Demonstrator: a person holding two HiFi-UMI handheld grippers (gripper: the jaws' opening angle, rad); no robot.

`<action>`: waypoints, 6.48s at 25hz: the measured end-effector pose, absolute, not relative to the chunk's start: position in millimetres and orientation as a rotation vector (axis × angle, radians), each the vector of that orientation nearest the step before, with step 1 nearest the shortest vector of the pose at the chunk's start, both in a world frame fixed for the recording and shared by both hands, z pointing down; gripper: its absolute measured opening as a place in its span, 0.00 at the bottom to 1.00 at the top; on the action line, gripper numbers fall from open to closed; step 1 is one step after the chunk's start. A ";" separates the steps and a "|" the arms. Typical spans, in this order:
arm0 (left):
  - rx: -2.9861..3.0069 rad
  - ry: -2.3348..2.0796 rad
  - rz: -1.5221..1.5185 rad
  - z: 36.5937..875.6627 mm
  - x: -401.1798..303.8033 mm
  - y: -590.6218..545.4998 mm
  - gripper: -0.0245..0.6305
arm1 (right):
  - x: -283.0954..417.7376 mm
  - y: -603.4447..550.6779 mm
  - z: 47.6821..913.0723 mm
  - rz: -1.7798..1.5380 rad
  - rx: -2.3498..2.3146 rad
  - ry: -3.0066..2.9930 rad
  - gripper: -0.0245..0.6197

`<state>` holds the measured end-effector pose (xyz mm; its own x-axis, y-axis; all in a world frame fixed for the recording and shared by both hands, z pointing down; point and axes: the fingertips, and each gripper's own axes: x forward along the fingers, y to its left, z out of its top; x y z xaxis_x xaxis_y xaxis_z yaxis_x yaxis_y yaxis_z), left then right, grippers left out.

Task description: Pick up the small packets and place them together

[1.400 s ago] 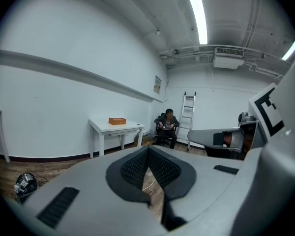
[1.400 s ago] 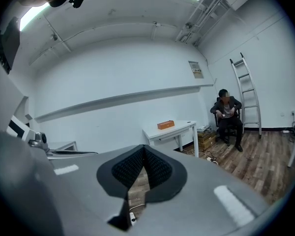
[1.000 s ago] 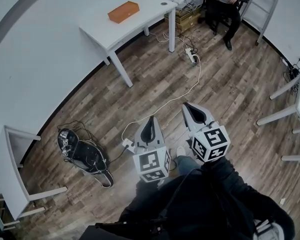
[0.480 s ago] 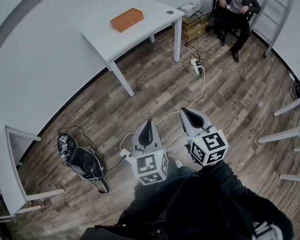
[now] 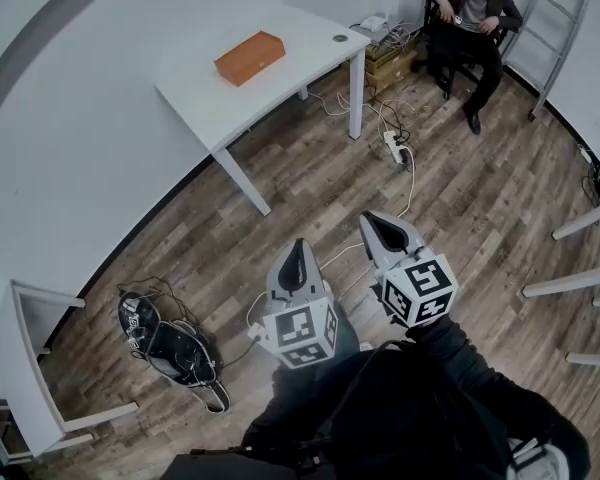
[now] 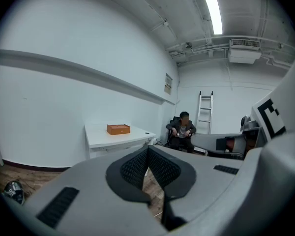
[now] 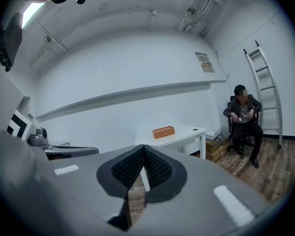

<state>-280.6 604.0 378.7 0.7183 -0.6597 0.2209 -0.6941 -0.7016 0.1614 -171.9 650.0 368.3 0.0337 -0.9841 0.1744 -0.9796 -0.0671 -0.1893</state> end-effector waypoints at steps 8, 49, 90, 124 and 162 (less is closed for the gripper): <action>2.714 -1.028 0.212 364.5 -240.7 485.1 0.04 | -132.6 539.1 353.6 -0.399 -2.293 2.084 0.04; 2.736 -0.876 0.314 395.0 -0.8 212.7 0.04 | 111.7 278.6 383.9 -0.479 -2.401 1.931 0.04; 2.614 -1.122 0.247 376.4 116.3 23.7 0.04 | 232.8 79.0 368.7 -0.481 -2.167 2.246 0.04; 2.248 -1.598 0.228 413.3 -41.6 -124.3 0.04 | 96.1 -120.7 414.5 -0.614 -1.770 2.717 0.05; 2.034 -1.550 0.426 496.8 -50.0 -115.9 0.04 | 84.5 -116.6 582.5 -1.336 -1.828 2.917 0.21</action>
